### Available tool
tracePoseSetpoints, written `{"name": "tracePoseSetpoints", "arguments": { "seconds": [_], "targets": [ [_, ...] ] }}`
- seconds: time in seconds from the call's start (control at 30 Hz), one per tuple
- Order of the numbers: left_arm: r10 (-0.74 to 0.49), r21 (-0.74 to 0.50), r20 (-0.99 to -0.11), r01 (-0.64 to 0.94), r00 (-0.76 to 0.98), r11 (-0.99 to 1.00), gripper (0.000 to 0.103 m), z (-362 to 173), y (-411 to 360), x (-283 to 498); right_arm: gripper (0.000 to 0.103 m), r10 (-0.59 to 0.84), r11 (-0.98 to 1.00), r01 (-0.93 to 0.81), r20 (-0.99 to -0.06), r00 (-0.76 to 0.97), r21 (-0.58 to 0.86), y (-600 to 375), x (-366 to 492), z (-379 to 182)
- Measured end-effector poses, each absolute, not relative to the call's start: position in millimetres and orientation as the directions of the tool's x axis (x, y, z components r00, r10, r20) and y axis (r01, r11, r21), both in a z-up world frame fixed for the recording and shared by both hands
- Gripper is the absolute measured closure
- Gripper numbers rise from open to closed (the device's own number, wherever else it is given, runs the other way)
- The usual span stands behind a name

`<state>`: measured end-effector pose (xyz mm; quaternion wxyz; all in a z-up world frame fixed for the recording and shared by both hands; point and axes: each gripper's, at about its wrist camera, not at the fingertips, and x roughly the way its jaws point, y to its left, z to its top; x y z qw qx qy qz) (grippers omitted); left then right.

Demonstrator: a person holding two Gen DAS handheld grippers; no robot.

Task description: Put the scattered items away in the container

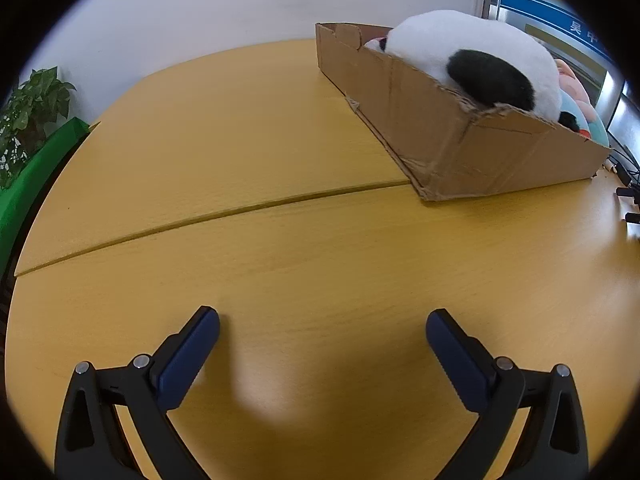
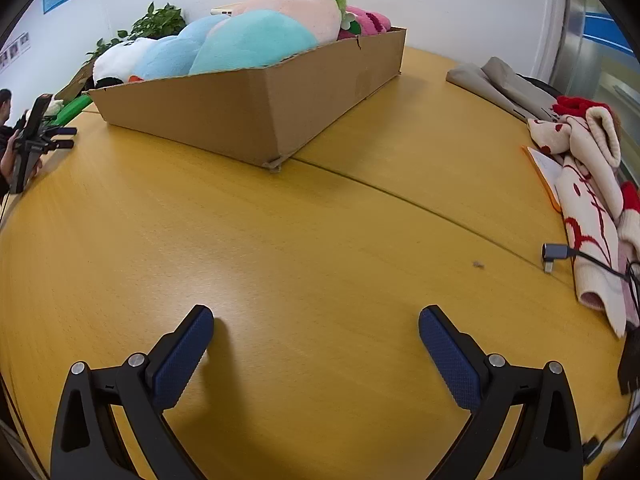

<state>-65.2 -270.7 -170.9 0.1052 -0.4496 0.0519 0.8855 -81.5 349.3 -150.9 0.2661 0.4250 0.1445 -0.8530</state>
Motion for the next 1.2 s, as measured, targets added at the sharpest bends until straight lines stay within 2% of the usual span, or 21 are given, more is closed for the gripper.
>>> {"name": "tracePoseSetpoints", "arguments": {
  "seconds": [0.37,1.2],
  "targets": [
    [0.225,-0.003,-0.811,-0.380,-0.541,-0.925,0.000,-170,-293,-98,0.000,-0.382,-0.746,0.666,-0.805,-0.454,-0.022,363,-104,-150],
    [0.226,0.000,-0.811,-0.386,-0.540,-0.922,0.000,-173,-288,-98,0.000,-0.384,-0.745,0.667,-0.804,-0.454,-0.021,363,-104,-151]
  ]
}}
